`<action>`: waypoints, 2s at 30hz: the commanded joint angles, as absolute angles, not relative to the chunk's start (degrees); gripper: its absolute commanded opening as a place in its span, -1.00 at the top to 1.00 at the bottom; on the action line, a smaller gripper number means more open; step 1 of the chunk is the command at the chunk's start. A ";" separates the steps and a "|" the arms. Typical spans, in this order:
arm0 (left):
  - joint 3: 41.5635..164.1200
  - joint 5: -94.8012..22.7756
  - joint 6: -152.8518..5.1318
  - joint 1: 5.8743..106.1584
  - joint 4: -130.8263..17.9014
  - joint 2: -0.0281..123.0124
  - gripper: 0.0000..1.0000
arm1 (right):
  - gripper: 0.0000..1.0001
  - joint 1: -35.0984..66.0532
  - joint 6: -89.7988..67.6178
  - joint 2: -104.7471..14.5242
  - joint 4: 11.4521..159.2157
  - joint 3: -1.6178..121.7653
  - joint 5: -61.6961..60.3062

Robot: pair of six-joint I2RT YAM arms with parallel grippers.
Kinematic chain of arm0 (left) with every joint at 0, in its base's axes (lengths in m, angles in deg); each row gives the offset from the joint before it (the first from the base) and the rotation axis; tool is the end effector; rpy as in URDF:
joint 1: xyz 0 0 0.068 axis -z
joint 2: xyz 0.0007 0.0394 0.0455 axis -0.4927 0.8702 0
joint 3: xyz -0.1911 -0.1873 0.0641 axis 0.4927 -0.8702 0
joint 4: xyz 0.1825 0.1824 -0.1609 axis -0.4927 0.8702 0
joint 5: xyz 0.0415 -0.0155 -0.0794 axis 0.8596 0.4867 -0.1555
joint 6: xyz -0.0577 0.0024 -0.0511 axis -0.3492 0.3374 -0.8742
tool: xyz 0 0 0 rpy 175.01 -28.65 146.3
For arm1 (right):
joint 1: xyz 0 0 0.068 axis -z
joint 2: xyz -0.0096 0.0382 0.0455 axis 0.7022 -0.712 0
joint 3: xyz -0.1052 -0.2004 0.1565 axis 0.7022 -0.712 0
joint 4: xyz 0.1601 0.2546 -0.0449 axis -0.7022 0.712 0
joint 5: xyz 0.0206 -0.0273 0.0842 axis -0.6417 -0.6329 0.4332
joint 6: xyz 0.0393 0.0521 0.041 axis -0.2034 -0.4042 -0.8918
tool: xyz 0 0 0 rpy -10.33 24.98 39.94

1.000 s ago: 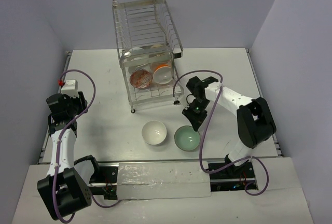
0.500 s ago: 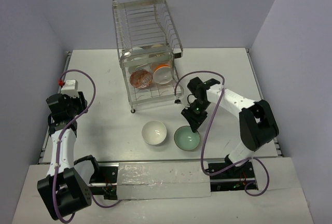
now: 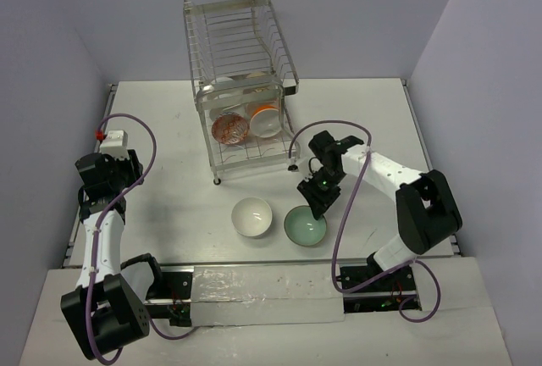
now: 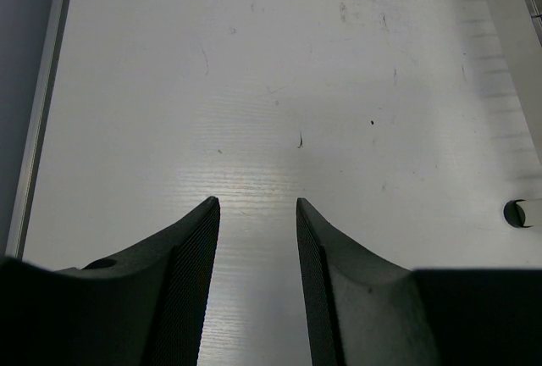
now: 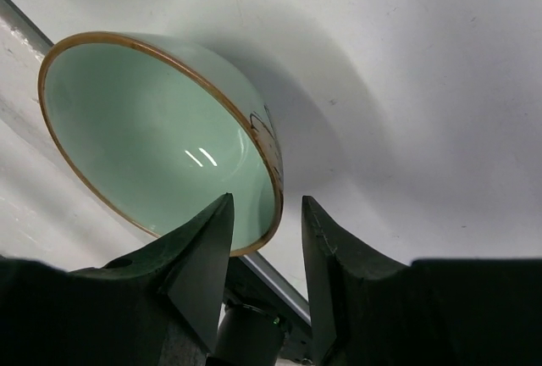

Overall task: Load the bowls into the dish rack
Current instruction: Place the bowl at the center of the board, then pick up the bowl from the center of the board.

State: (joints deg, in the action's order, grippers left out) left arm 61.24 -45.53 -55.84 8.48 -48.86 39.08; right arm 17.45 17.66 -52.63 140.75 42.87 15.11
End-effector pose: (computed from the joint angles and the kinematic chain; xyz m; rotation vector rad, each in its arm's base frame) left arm 0.2604 0.0786 0.2071 -0.0683 2.0319 -0.0182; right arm 0.2581 0.1618 0.1521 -1.2774 2.7471 0.6325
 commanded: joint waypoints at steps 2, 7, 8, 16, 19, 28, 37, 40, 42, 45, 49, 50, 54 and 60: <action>62.58 -46.82 -55.60 8.16 -48.91 38.64 0.08 | 0.11 17.71 18.14 -53.24 139.58 42.27 17.06; 62.75 -47.00 -55.69 8.16 -48.82 38.91 0.08 | 0.11 17.71 20.07 -54.29 141.95 43.94 16.98; 62.84 -46.91 -55.69 8.16 -48.39 39.08 0.08 | 0.12 17.71 20.42 -55.16 142.30 43.94 17.85; 62.66 -46.74 -55.60 8.16 -48.73 38.91 0.08 | 0.57 17.71 20.33 -56.93 140.72 42.45 19.35; 62.75 -47.08 -55.60 8.16 -48.65 39.26 0.08 | 0.99 17.71 20.25 -57.11 140.46 42.54 19.26; 62.93 -54.29 -52.17 8.16 -46.10 36.37 0.08 | 1.00 19.20 19.28 -53.25 140.99 42.80 17.51; 66.35 -72.82 -43.57 9.74 -36.35 30.65 0.10 | 1.00 27.46 20.33 -51.48 143.97 47.36 18.47; 67.94 -75.73 -42.07 10.09 -32.66 30.47 0.09 | 1.00 30.27 19.90 -52.18 144.24 49.47 19.00; 68.20 -81.00 -39.96 10.44 -29.94 29.51 0.09 | 1.00 31.76 19.28 -52.62 143.28 50.53 18.65; 69.08 -86.97 -36.71 11.32 -25.99 28.54 0.09 | 1.00 33.52 18.23 -54.29 142.48 52.29 18.73; 68.73 -93.48 -35.30 13.43 -26.32 28.71 -0.23 | 1.00 34.49 17.79 -55.61 141.78 53.96 18.82; 68.90 -94.62 -35.21 14.39 -26.50 28.80 -0.37 | 1.00 34.58 17.78 -55.79 141.61 54.40 18.65; 70.13 -94.81 -35.30 16.15 -28.34 30.55 -0.40 | 1.00 35.29 17.26 -56.67 141.08 55.63 17.77; 65.93 -92.88 -40.47 19.23 -44.75 33.63 -0.47 | 1.00 35.64 16.03 -58.07 140.64 57.56 17.59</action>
